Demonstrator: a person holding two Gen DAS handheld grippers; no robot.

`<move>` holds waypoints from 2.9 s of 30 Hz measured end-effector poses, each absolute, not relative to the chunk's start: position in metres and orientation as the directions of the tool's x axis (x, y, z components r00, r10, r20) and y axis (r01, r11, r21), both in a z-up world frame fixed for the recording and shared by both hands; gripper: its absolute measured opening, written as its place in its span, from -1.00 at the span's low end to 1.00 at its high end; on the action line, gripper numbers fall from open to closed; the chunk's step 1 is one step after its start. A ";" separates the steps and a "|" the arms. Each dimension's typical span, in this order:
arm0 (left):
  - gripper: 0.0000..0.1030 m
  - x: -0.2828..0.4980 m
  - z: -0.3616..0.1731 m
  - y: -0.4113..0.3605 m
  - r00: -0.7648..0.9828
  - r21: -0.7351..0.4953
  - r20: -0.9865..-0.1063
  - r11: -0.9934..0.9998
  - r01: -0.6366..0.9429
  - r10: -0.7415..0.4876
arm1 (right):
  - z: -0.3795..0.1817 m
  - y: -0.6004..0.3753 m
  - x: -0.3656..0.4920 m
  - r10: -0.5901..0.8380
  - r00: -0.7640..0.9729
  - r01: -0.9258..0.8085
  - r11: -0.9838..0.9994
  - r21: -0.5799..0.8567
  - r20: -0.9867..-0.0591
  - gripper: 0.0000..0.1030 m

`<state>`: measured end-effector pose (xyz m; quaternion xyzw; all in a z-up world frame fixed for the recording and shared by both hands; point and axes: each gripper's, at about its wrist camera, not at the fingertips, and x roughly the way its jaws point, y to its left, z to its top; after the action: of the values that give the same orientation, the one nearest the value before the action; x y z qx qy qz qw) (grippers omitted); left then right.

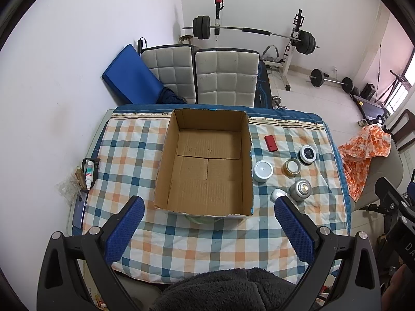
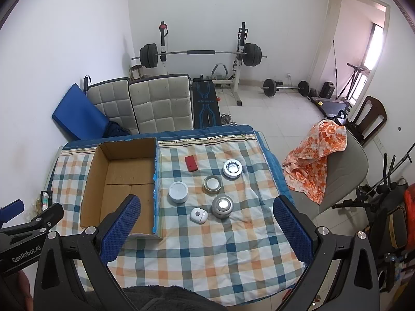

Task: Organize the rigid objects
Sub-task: 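Grasp the silver puck light with the right gripper while the left gripper grips the box wall, then carry the silver puck light into the box and release it with the right gripper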

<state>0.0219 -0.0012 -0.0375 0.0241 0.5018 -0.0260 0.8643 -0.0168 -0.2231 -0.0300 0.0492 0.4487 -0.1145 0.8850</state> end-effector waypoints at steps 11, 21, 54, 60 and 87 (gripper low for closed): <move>1.00 0.097 -0.114 -0.027 0.387 0.069 -0.922 0.988 0.141 0.009 | -0.095 -0.272 0.019 -0.166 0.455 0.338 0.941 -0.002 -0.875 1.00; 1.00 0.171 -0.227 0.016 0.192 0.163 -0.970 0.985 0.061 0.148 | -0.250 -0.321 0.114 -0.110 0.164 0.378 0.925 -0.041 -0.980 1.00; -0.84 0.174 -0.408 0.134 -0.168 0.071 -0.983 0.997 0.030 0.075 | -0.445 -0.344 0.204 0.027 -0.152 0.394 0.919 -0.035 -0.988 0.94; -0.86 0.175 -0.410 0.143 -0.163 0.059 -0.985 0.997 0.046 0.065 | -0.469 -0.352 0.216 0.110 -0.182 0.471 0.882 0.011 -0.977 0.44; -0.90 0.162 -0.390 0.127 -0.131 0.045 -0.990 0.997 0.063 0.053 | -0.423 -0.314 0.302 0.064 -0.091 0.401 0.916 0.022 -0.994 0.41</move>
<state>0.1620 0.1272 -0.3895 0.0385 0.7520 -0.0039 0.6580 0.3017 -0.3139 -0.4231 0.1598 0.7274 -0.1287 0.6548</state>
